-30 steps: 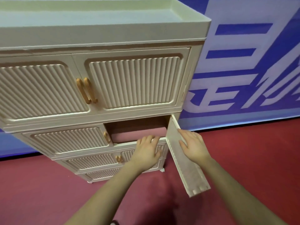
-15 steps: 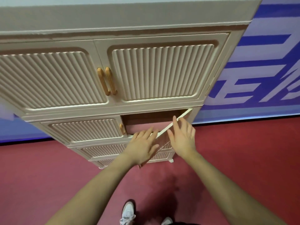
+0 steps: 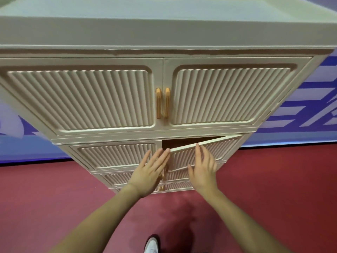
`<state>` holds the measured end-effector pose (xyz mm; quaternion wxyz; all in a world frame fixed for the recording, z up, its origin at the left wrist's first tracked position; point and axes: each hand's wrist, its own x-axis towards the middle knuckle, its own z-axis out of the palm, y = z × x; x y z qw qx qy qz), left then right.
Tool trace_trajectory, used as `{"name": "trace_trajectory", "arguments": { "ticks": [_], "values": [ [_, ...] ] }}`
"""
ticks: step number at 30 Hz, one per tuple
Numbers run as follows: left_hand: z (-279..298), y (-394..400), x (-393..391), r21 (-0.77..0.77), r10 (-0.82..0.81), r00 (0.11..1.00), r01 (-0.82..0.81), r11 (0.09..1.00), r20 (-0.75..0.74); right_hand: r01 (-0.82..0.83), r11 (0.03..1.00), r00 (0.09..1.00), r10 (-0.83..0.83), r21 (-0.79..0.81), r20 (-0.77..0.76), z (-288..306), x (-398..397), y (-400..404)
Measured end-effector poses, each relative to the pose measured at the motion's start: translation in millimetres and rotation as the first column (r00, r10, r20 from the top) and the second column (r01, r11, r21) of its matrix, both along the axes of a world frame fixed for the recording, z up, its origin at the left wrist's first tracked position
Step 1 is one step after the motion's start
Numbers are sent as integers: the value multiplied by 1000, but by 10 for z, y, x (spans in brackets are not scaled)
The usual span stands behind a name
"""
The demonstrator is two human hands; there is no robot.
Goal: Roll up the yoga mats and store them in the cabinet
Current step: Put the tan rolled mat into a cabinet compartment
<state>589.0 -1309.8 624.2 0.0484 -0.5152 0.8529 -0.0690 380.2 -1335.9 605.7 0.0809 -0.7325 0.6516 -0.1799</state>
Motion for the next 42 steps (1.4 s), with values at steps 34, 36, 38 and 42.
{"name": "trace_trajectory", "arguments": {
  "ticks": [34,36,38,42],
  "values": [
    [1145,-375,154,-234,-71,758,-110,966,-648,-101,914,939,218,-392,265,1333,822,-300],
    [1147,-384,131,-165,-63,705,-77,983,-706,-87,937,911,212,-338,354,1321,867,-271],
    [1133,-362,96,-83,-26,640,-58,995,-768,-73,951,895,195,-300,401,1327,890,-256],
    [1125,-294,67,8,25,531,-34,999,-847,-88,968,900,178,-235,398,1363,862,-157]
  ]
}}
